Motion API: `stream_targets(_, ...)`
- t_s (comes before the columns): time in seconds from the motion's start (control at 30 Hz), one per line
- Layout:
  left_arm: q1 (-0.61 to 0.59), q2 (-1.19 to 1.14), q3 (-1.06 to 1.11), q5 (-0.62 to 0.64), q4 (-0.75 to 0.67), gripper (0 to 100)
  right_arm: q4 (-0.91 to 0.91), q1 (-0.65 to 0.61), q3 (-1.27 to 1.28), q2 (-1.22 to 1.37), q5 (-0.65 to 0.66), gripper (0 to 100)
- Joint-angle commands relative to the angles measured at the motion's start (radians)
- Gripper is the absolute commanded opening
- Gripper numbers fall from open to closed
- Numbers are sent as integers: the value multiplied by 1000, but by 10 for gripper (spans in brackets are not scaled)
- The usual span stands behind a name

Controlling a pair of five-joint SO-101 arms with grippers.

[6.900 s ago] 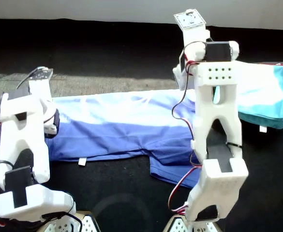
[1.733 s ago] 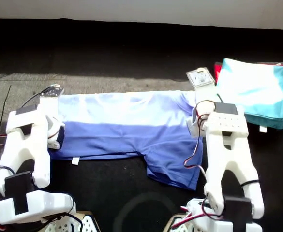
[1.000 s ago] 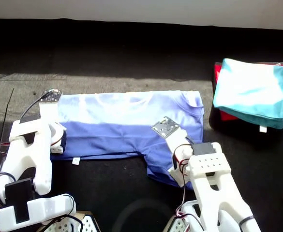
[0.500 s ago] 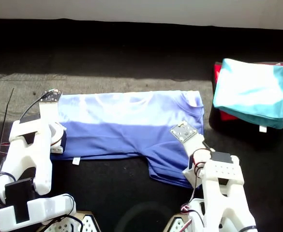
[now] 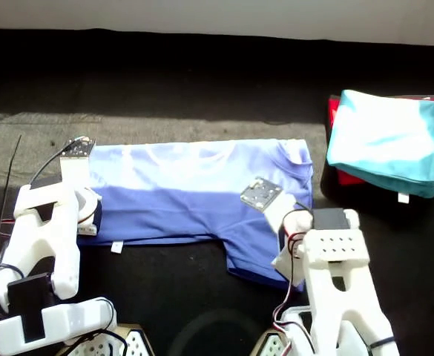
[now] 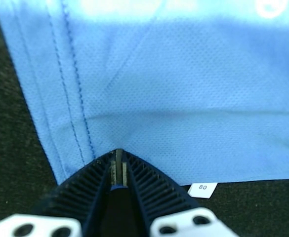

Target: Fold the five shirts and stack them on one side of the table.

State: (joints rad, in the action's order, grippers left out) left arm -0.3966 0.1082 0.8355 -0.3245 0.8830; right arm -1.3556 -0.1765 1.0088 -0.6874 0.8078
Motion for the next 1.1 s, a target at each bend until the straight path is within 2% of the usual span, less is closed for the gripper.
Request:
stream_targets(0.0,18,5,5,5,-28,9,-30,-113,-45,-1,11,96)
stream_targets(0.13,18,5,5,5,-28,9,-19,-226,10,-1,11,225)
stream_targets(0.23,18,5,5,5,-28,9,42,-280,81,-1,11,220)
stream_targets(0.43,18,5,5,5,-28,9,213,-282,229,1,11,220)
stream_targets(0.67,18,5,5,5,-28,9,326,-278,329,21,11,219)
stream_targets(0.8,18,5,5,5,-28,9,394,-231,323,150,15,165)
stream_targets(0.97,18,5,5,5,-28,9,341,-180,185,282,12,1)
stream_targets(1.07,18,5,5,5,-28,9,255,-179,110,271,11,5)
